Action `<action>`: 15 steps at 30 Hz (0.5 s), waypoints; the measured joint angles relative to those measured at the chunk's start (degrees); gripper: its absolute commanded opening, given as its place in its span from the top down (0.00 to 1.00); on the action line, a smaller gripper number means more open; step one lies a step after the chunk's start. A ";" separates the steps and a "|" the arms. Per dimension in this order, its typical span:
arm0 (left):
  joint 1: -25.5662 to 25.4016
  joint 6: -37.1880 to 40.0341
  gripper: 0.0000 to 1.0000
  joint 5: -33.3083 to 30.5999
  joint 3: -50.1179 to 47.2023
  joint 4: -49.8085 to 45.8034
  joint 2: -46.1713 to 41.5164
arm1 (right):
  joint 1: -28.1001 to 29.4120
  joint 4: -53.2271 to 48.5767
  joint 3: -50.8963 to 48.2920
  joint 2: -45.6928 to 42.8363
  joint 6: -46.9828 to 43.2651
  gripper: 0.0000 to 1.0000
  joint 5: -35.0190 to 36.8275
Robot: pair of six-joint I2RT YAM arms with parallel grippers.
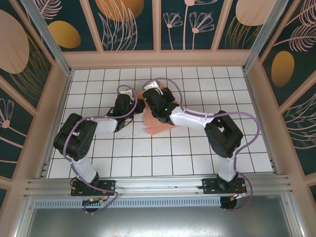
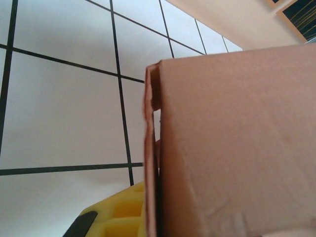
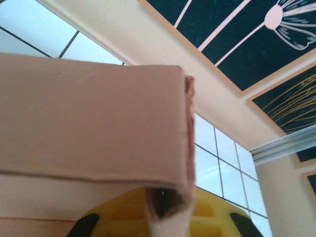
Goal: Fold the paper box
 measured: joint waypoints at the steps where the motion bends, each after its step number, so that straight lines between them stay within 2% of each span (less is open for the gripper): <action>1: 0.04 -0.09 1.00 -0.04 0.13 -0.11 0.00 | 0.00 0.11 0.00 0.00 0.00 1.00 -0.02; 4: 0.02 -0.44 1.00 -0.02 0.31 -0.26 0.00 | 0.02 0.46 0.00 0.00 -0.02 0.98 0.33; 6: 0.02 -0.46 1.00 -0.02 0.37 -0.35 0.00 | 0.07 0.59 0.00 0.00 -0.24 0.72 0.44; 7: 0.02 -0.44 1.00 0.00 0.44 -0.35 0.00 | 0.11 0.68 0.00 -0.02 -0.26 0.65 0.35; 9: -0.04 -0.42 1.00 0.15 0.85 -0.35 0.00 | 0.42 0.46 -0.11 0.00 -0.20 0.56 -0.15; 12: 0.00 -0.42 1.00 0.09 1.27 -0.37 0.00 | 1.07 0.13 -0.26 -0.15 0.09 0.49 -0.92; 15: 0.00 -0.42 1.00 0.17 1.29 -0.28 0.00 | 1.25 -0.26 -1.27 -1.81 1.36 0.38 -3.61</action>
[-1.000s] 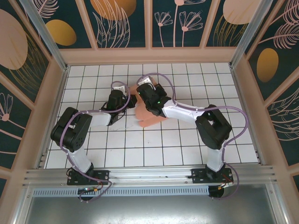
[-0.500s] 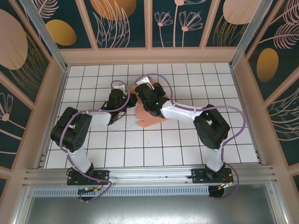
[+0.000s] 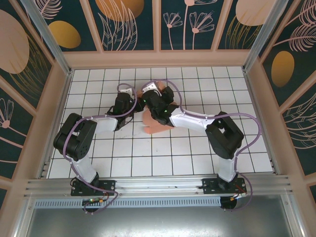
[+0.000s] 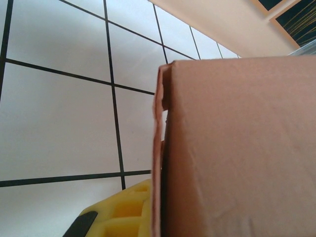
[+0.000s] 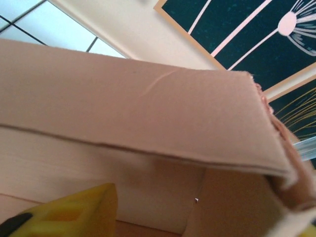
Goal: Fold the paper box
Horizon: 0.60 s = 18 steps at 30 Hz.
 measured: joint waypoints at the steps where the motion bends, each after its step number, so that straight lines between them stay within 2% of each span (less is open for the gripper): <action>1: -0.04 0.00 1.00 0.07 0.00 0.04 0.00 | 0.04 -0.13 -0.52 -0.85 0.22 0.34 -1.14; 5: -0.15 0.00 1.00 0.28 0.02 0.04 0.09 | 0.11 -0.61 -2.05 -4.68 1.33 0.22 -6.03; 7: -0.15 0.00 1.00 0.42 0.11 0.04 0.17 | 0.09 -0.63 -2.86 -6.91 1.77 0.21 -8.41; 14: -0.15 0.83 1.00 0.35 1.79 -0.50 0.39 | -1.75 -0.52 -7.10 -16.13 5.95 0.20 -18.34; 18: -0.15 3.52 1.00 0.09 2.38 -1.92 0.33 | -7.89 0.44 -10.97 -23.74 13.29 0.24 -28.92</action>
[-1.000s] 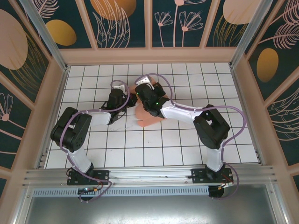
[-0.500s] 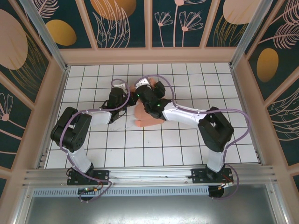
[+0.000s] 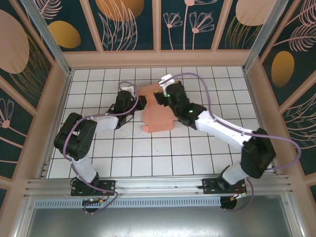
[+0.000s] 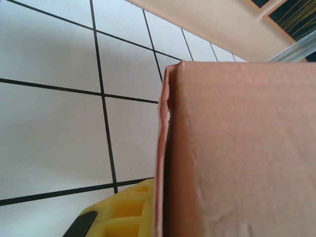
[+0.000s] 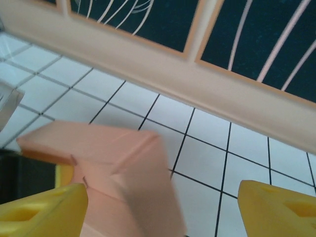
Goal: Fold the paper box
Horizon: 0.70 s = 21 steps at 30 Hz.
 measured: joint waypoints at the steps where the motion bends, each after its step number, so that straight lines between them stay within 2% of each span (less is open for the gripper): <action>1: 0.02 0.94 1.00 0.07 0.00 -0.50 -0.13 | -2.27 0.57 -0.98 -1.70 2.47 0.25 -2.58; 5: 0.02 4.81 1.00 0.61 -0.04 -1.62 -1.44 | -11.67 2.36 -4.55 -5.81 12.15 0.28 -11.32; 8: 0.02 7.37 1.00 1.64 -0.04 -1.97 -3.54 | -15.98 2.54 -6.49 -5.84 17.09 0.28 -16.04; 16: 0.02 9.62 1.00 3.08 -0.04 -2.14 -4.92 | -16.63 1.88 -7.13 -1.07 21.00 0.28 -26.62; 21: 0.15 9.84 1.00 2.75 -0.04 -3.04 -4.90 | -16.31 1.31 -7.06 0.87 20.98 0.29 -30.03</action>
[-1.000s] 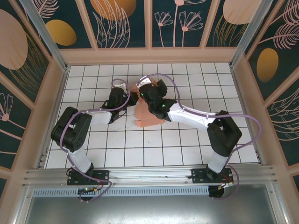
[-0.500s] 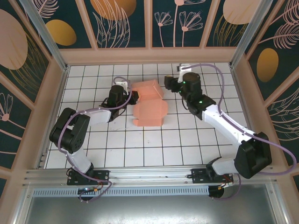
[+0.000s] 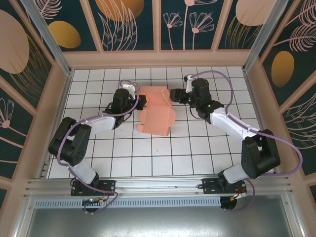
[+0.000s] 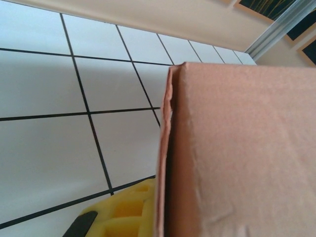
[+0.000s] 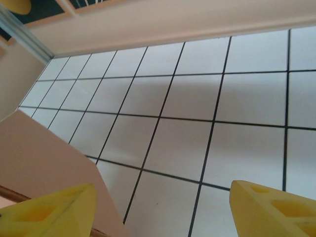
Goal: Fold the paper box
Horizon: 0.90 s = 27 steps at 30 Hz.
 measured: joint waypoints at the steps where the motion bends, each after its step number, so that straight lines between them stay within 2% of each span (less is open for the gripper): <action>1: 0.00 -0.02 1.00 -0.13 0.00 -0.20 0.00 | 0.04 -0.04 0.02 0.07 0.00 0.29 -0.37; 7: -0.02 -0.48 1.00 -0.33 0.48 -0.83 0.28 | 0.13 -0.42 0.28 0.09 -0.22 0.29 -1.57; 14: -0.04 1.29 1.00 -0.33 0.98 -2.43 0.35 | -0.33 -0.52 0.24 -0.85 -0.15 0.26 1.11; 22: -0.04 12.92 1.00 -4.35 9.44 -23.45 -0.09 | -3.04 -1.97 0.04 -3.54 -0.31 0.26 3.41; 27: -0.04 19.17 1.00 -7.74 16.02 -41.31 -0.04 | -3.21 -2.49 -0.04 -3.52 -0.87 0.26 3.39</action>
